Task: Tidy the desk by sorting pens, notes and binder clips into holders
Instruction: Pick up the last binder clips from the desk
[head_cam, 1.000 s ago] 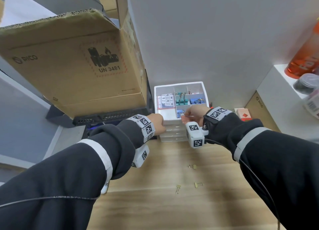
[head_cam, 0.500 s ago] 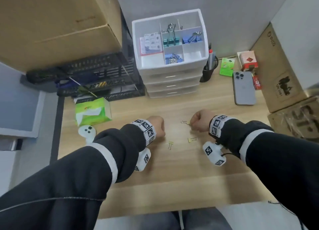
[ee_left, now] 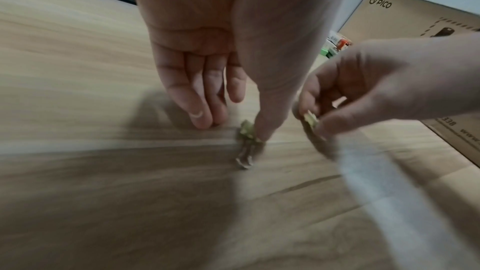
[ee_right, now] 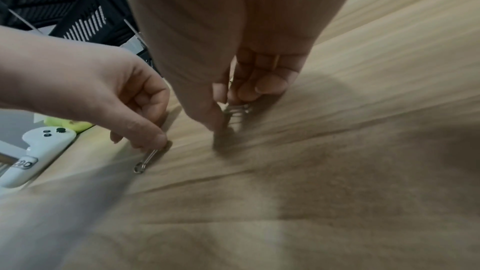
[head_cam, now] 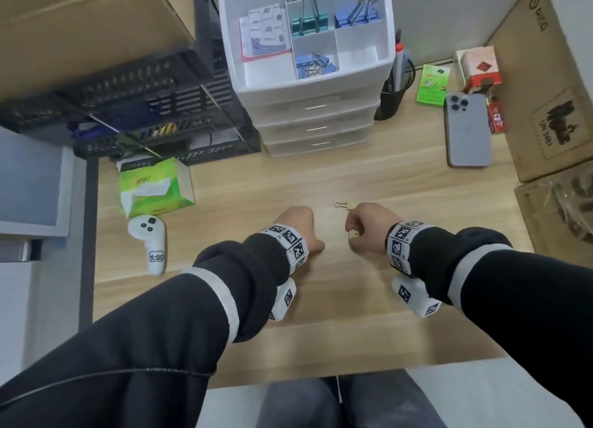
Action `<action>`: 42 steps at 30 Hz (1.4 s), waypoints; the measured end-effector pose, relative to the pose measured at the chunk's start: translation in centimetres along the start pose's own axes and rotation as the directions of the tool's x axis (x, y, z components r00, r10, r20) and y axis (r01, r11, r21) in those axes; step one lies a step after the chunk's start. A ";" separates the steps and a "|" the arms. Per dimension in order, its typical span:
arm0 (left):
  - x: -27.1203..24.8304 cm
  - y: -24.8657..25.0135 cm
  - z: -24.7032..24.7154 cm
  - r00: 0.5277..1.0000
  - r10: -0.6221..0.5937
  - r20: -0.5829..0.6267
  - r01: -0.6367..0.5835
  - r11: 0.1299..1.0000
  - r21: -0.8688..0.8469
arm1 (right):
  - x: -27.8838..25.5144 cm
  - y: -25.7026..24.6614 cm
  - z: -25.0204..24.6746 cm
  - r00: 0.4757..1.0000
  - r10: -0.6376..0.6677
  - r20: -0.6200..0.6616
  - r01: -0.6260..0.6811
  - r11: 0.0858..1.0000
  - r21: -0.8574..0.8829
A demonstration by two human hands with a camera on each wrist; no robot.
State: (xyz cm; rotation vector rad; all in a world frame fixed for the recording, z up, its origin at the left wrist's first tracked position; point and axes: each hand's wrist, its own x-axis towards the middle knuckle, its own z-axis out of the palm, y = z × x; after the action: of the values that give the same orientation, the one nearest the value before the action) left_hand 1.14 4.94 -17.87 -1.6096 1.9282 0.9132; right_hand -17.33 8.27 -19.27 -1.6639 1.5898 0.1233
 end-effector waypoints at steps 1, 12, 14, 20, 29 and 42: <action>0.1 0.1 0.0 1.000 0.000 -0.001 0.000 1.000 0.003 | 0.0 0.1 -0.2 0.998 -0.015 -0.067 0.016 1.000 0.015; 2.2 -0.6 -0.6 0.999 -0.022 0.034 0.021 0.999 0.038 | 3.2 0.4 -1.6 0.975 -0.060 -0.213 0.068 0.997 0.030; 2.4 -1.2 -0.7 0.999 -0.031 0.014 0.030 0.999 0.024 | 3.7 0.2 -1.1 0.985 -0.029 -0.173 0.031 0.999 0.010; 2.4 -2.3 -0.9 0.999 -0.029 0.022 0.030 0.999 -0.029 | 4.5 0.2 -0.3 0.988 0.001 -0.154 0.000 1.000 0.001; 0.6 -1.9 -4.2 0.997 0.050 -0.058 -0.058 0.987 -0.149 | 3.9 -2.2 -1.9 0.983 0.180 -0.028 -0.161 0.930 0.329; -4.5 1.8 -13.2 0.943 0.260 -0.206 -0.309 0.915 -0.261 | 2.0 -7.9 -7.5 0.914 0.022 0.404 -0.401 0.181 0.898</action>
State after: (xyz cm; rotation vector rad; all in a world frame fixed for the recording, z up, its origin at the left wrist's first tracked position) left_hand 1.12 -1.65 -5.47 -1.6320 2.2774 1.2660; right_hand -13.44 1.22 -11.69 -0.3150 1.1476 -0.4268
